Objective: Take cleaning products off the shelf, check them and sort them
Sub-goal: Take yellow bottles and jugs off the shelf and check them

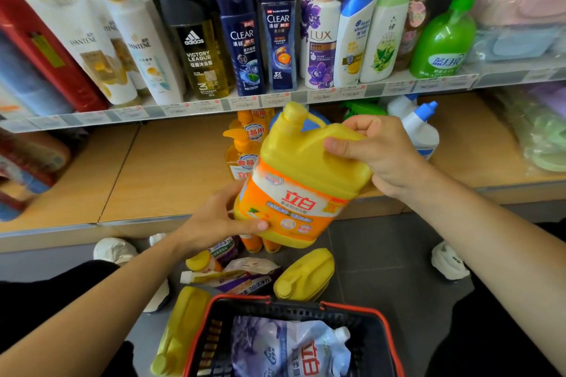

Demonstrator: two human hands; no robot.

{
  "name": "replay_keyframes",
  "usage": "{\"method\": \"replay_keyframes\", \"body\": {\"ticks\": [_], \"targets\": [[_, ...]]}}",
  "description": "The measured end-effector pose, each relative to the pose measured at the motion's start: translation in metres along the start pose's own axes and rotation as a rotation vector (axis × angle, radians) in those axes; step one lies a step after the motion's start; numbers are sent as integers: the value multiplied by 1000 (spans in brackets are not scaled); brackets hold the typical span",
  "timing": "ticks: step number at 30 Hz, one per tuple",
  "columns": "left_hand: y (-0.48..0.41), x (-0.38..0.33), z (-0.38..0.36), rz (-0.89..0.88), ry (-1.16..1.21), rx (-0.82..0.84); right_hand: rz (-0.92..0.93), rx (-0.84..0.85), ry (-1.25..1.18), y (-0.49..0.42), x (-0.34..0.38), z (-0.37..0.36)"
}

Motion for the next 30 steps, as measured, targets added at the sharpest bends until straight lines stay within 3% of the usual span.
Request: {"method": "replay_keyframes", "body": {"ticks": [5,8,12,17,20,22,24,27,30], "targets": [[-1,0,5,45,396,-43,-18,-42,-197,-3,0,3],[-2,-10,6,14,451,-104,-35,-100,-270,-5,-7,4],[-2,-19,2,-43,489,-261,-66,-172,-195,-10,-16,5],[-2,-36,7,-222,309,-484,-181,-152,-111,-10,-32,2],[1,-50,14,-299,64,-538,-16,-337,187,-9,-33,4],[1,-57,16,-310,-123,-521,198,-223,436,-6,-29,3],[2,-62,12,-304,-255,-485,280,78,620,-1,-35,-7],[5,-64,-1,-280,-327,-405,155,369,718,6,-54,-30],[8,-64,-10,-306,-306,-350,127,406,718,8,-64,-38]]}}
Point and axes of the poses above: each hand's wrist, its own y-axis away from the middle knuckle, its own z-axis out of the back of the hand, x = y × z, the point moved 1 cm from there along -y, towards the middle knuckle
